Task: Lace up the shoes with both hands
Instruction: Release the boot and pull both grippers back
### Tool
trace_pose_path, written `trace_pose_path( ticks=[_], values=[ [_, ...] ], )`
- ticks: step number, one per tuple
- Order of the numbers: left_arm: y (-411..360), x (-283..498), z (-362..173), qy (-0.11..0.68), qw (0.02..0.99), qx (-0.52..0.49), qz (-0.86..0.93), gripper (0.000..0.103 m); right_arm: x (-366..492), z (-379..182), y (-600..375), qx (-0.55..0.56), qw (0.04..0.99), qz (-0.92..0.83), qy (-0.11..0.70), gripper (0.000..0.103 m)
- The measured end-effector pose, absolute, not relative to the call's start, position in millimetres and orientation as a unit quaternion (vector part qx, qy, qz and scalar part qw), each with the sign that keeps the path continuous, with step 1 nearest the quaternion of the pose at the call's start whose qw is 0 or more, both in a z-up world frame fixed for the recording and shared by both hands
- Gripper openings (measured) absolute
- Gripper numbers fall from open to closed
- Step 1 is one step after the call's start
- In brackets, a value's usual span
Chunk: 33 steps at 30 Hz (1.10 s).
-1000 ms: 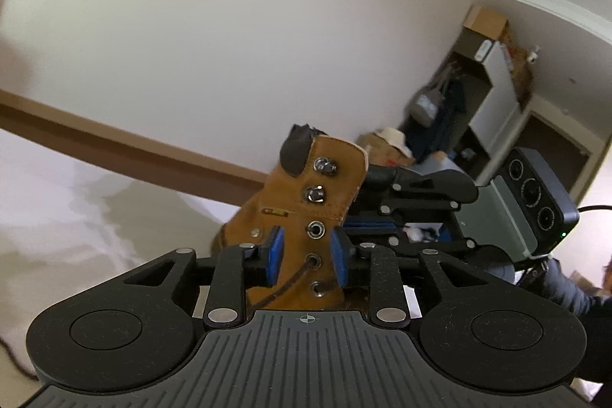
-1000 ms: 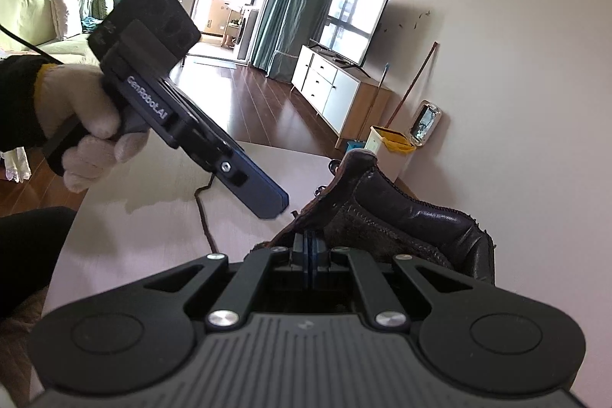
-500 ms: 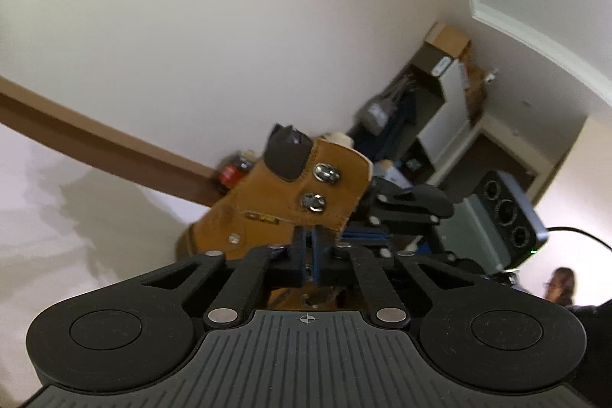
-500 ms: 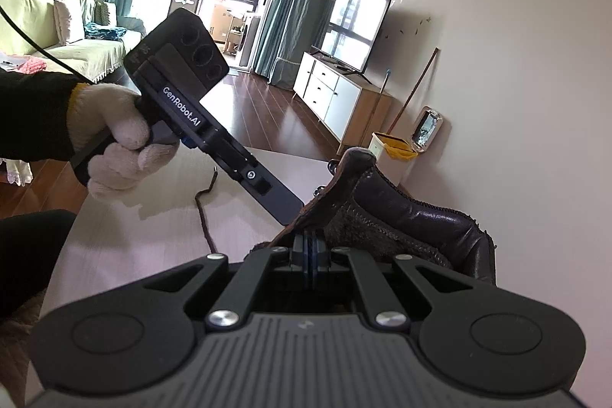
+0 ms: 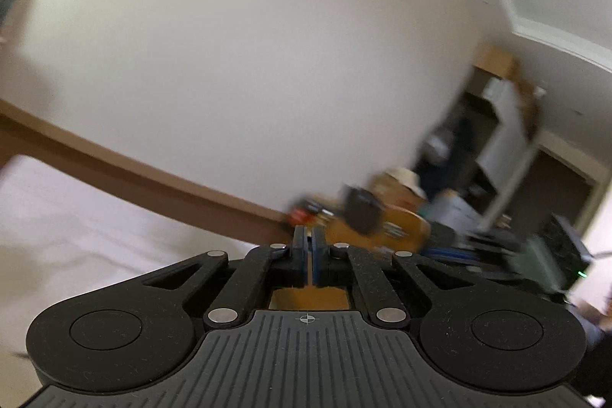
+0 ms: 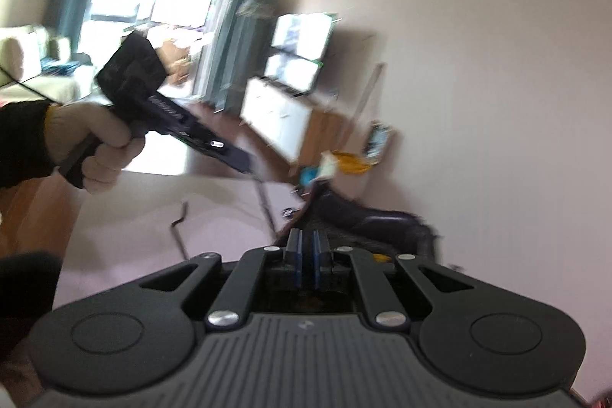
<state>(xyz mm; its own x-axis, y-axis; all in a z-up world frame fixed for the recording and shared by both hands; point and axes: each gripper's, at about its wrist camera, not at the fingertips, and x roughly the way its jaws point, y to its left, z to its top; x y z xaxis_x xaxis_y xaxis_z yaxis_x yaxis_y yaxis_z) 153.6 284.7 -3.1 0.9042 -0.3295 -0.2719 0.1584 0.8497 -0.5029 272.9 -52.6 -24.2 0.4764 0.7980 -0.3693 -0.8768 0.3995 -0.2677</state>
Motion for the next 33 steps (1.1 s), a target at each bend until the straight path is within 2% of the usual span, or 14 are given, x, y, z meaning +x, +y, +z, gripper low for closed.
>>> trace_pose_path(
  ticks=[4,13,16,17,24,29,33],
  values=[
    [311.8,120.8,0.3,0.186,0.957,-0.218,-0.044,0.001,262.8,-18.6,-74.1,-0.19,0.855,0.469,0.112,0.013],
    [321.4,75.6,-7.2,0.226,0.958,-0.162,0.078,0.002,234.8,-25.8,-90.1,-0.157,0.873,0.433,0.158,0.013],
    [321.9,69.7,-11.4,0.237,0.954,-0.172,0.068,0.014,230.1,-26.6,-86.6,-0.148,0.872,0.436,0.167,0.013],
    [321.1,67.8,-12.0,0.242,0.953,-0.169,0.068,0.027,227.9,-26.3,-85.8,-0.148,0.872,0.437,0.167,0.013],
    [309.6,54.7,-16.6,0.297,0.948,-0.087,0.076,0.034,206.3,-28.7,-42.3,-0.159,0.845,0.477,0.184,0.014],
    [300.9,46.5,-20.2,0.285,0.952,-0.096,0.049,0.043,209.8,-48.4,42.6,-0.176,0.808,0.516,0.224,0.014],
    [290.3,44.6,-26.7,0.282,0.955,-0.089,0.01,0.045,219.5,-71.9,97.2,-0.212,0.779,0.523,0.273,0.014]
  ],
)
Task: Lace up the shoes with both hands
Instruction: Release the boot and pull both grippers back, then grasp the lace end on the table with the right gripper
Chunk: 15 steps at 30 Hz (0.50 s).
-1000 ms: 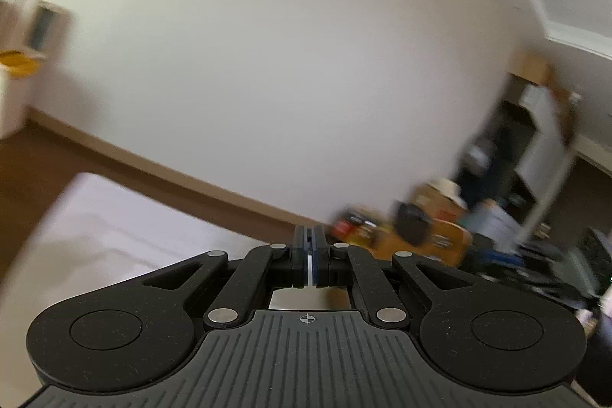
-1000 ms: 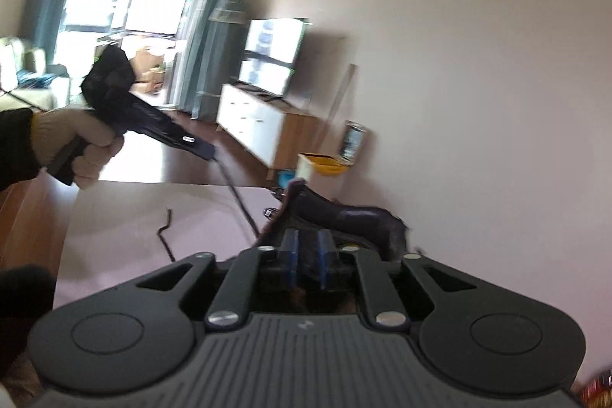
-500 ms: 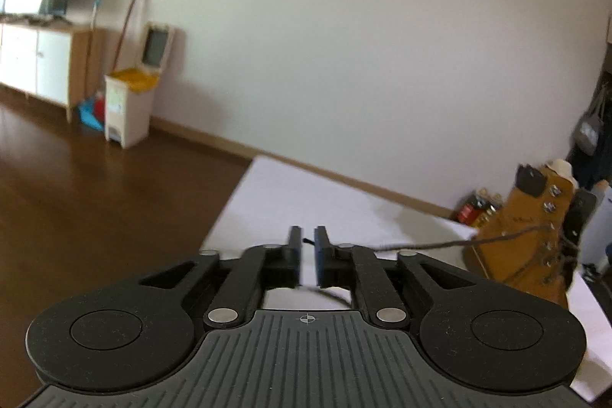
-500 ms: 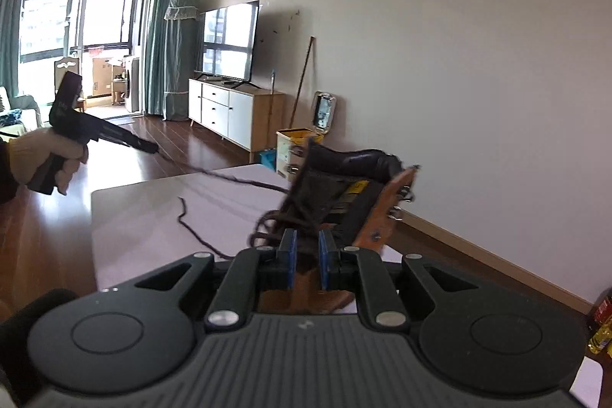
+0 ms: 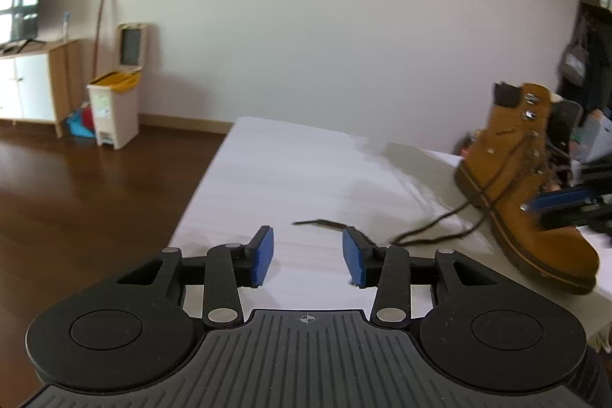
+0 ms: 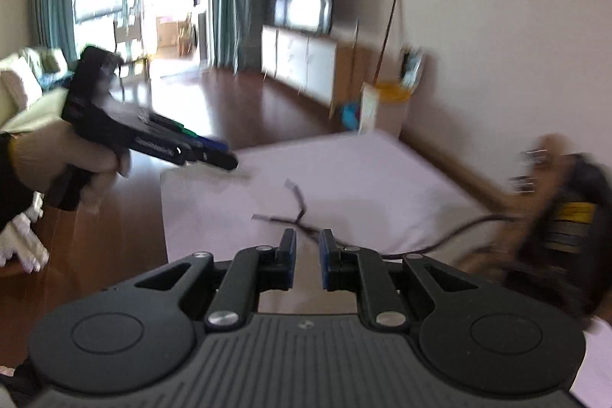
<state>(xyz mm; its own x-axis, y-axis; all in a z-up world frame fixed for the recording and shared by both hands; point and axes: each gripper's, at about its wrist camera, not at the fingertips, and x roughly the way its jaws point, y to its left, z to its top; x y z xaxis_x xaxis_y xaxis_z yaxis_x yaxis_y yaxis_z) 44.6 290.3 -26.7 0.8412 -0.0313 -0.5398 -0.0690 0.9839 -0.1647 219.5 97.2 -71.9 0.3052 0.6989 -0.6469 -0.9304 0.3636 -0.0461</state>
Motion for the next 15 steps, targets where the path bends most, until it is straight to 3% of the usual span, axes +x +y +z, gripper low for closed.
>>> trace_pose_path(
  ticks=[10,11,14,15],
  values=[
    [264.0,80.3,-64.6,0.326,0.941,-0.017,-0.087,0.039,258.7,-114.8,159.0,-0.286,0.751,0.493,0.334,0.015],
    [262.0,84.3,-65.8,0.329,0.94,-0.013,-0.092,0.034,259.5,-118.0,164.6,-0.293,0.747,0.492,0.338,0.015],
    [259.4,91.8,-68.4,0.334,0.938,-0.005,-0.092,0.003,264.5,-125.5,175.6,-0.303,0.739,0.494,0.344,0.015],
    [257.3,94.8,-69.3,0.334,0.938,-0.007,-0.092,0.003,265.3,-126.4,177.4,-0.302,0.739,0.495,0.344,0.015]
  ],
)
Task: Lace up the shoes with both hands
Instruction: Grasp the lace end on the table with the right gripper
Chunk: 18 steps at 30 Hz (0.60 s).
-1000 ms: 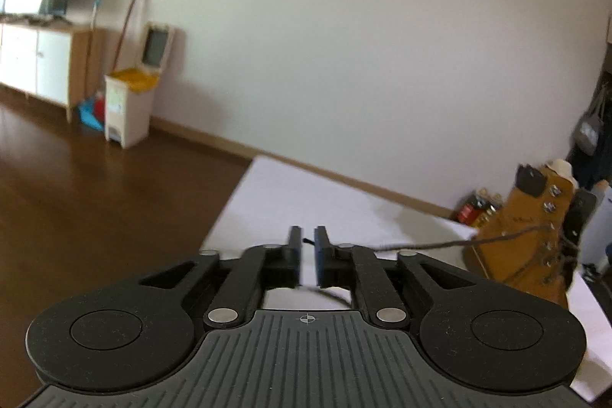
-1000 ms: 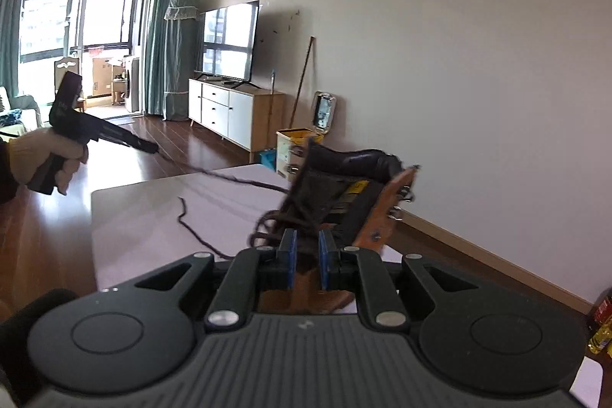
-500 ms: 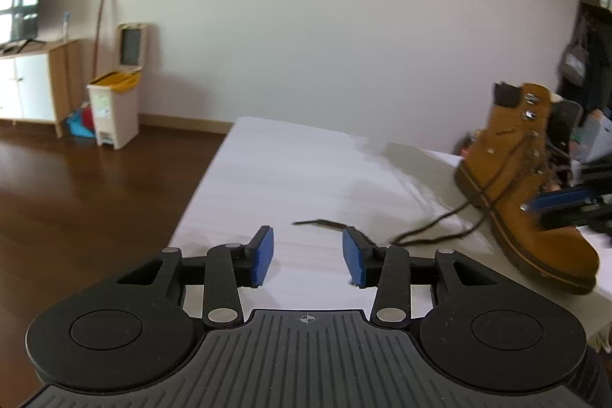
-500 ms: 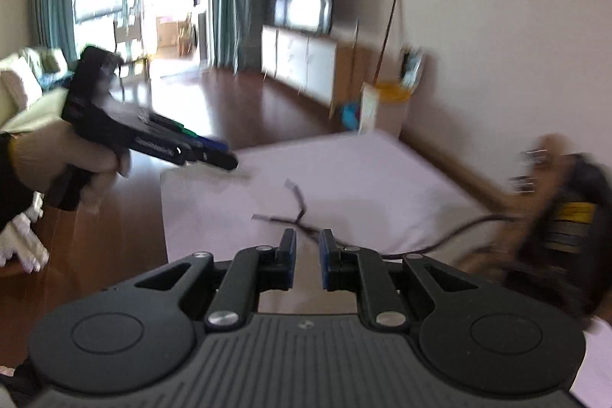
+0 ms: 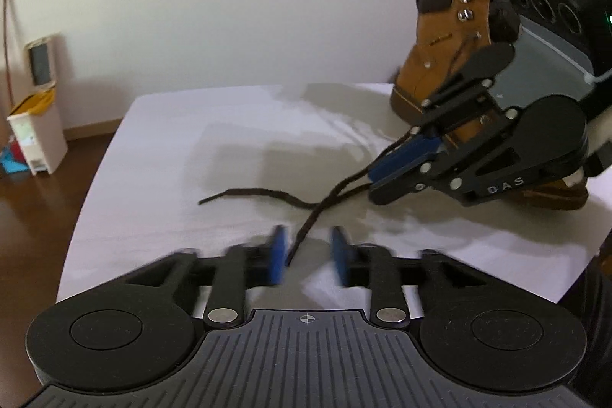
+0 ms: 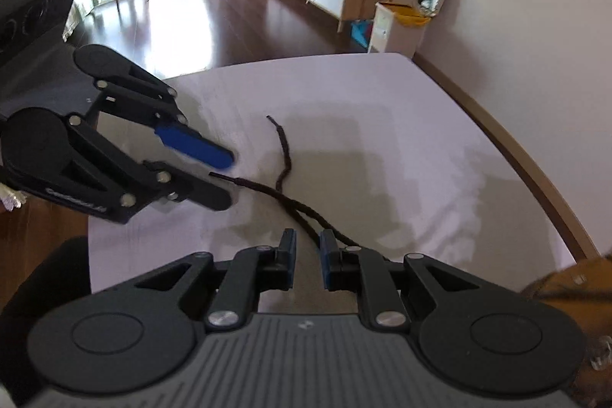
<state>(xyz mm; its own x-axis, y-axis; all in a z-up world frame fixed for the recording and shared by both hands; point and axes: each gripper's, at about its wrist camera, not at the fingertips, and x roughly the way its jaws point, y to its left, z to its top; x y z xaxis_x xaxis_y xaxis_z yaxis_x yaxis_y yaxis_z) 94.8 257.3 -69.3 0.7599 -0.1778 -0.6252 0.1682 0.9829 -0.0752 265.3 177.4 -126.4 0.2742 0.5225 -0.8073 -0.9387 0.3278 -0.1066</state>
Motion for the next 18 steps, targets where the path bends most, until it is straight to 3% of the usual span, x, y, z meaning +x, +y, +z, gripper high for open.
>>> trace_pose_path(
  ticks=[10,12,17,18],
  values=[
    [281.3,99.9,-55.6,0.304,0.951,-0.019,-0.056,0.002,270.5,-131.6,185.5,-0.286,0.735,0.504,0.352,0.015],
    [283.2,101.0,-55.1,0.305,0.951,-0.02,-0.052,0.002,266.8,-129.3,183.4,-0.289,0.733,0.505,0.353,0.003],
    [280.8,104.5,-60.8,0.316,0.947,-0.033,-0.051,0.003,241.2,-108.4,150.1,-0.286,0.728,0.513,0.352,0.003],
    [279.7,104.8,-62.3,0.318,0.946,-0.036,-0.052,0.007,233.9,-102.3,138.6,-0.281,0.731,0.513,0.352,0.003]
  ],
)
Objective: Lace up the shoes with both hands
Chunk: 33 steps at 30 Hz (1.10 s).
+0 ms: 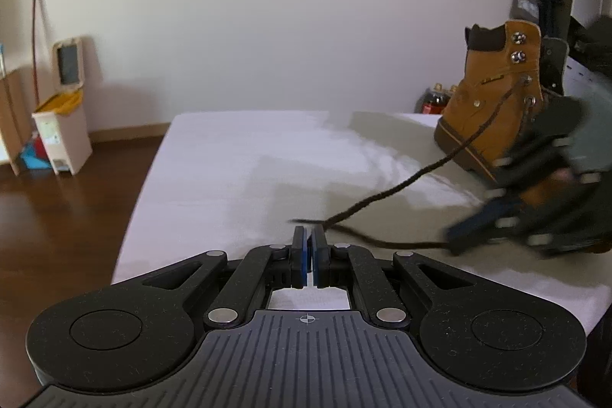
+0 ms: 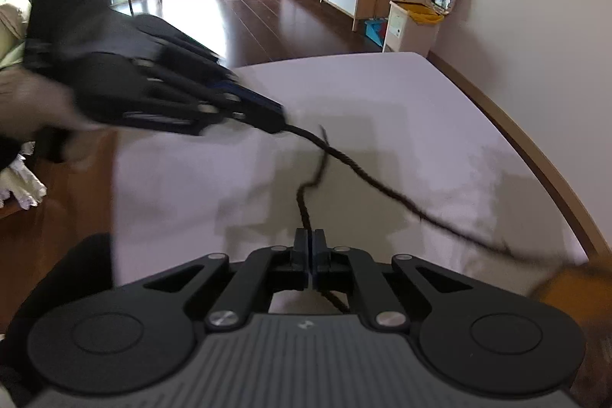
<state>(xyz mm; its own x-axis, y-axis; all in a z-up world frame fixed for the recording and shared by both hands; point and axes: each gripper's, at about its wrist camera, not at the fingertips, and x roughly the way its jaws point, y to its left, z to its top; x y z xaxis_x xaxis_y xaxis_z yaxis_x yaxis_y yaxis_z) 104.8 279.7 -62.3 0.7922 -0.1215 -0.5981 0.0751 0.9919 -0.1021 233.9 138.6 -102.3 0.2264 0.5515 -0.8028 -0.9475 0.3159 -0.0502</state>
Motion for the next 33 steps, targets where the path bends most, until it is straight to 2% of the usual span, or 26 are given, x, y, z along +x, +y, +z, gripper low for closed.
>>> trace_pose_path(
  ticks=[1,3,4,8,15,20,23,25,26,27,33],
  values=[
    [278.9,103.7,-63.2,0.319,0.945,-0.045,-0.054,0.011,226.6,-95.9,125.8,-0.274,0.734,0.511,0.352,0.003],
    [276.3,101.4,-63.8,0.321,0.943,-0.059,-0.061,0.042,212.4,-84.1,101.0,-0.262,0.743,0.507,0.349,0.003],
    [274.6,99.8,-63.5,0.323,0.942,-0.067,-0.066,0.046,205.8,-79.6,89.6,-0.258,0.749,0.503,0.346,0.003],
    [268.3,79.3,-56.0,0.329,0.933,-0.124,-0.075,0.047,181.7,-67.9,54.5,-0.264,0.776,0.478,0.316,0.003],
    [244.6,78.1,-68.8,0.353,0.854,-0.34,-0.175,0.047,129.5,-77.5,22.3,-0.301,0.807,0.458,0.22,0.003],
    [225.0,93.6,-81.9,0.369,0.815,-0.399,-0.2,0.046,102.6,-85.1,13.0,-0.345,0.812,0.448,0.145,0.003],
    [213.6,103.2,-90.5,0.381,0.797,-0.419,-0.211,0.045,88.1,-89.6,6.0,-0.36,0.811,0.448,0.111,0.003],
    [207.4,106.9,-93.5,0.383,0.797,-0.417,-0.209,0.034,82.2,-92.6,4.2,-0.369,0.809,0.448,0.096,0.003],
    [204.3,108.3,-94.0,0.383,0.8,-0.413,-0.206,0.013,79.8,-94.5,3.2,-0.374,0.806,0.448,0.092,0.003],
    [200.9,108.9,-93.2,0.381,0.808,-0.402,-0.201,0.001,78.8,-96.1,1.5,-0.378,0.805,0.448,0.093,0.003],
    [184.3,106.1,-52.5,0.34,0.869,-0.287,-0.217,0.001,78.7,-96.2,-10.3,-0.35,0.814,0.45,0.11,0.003]
  ],
)
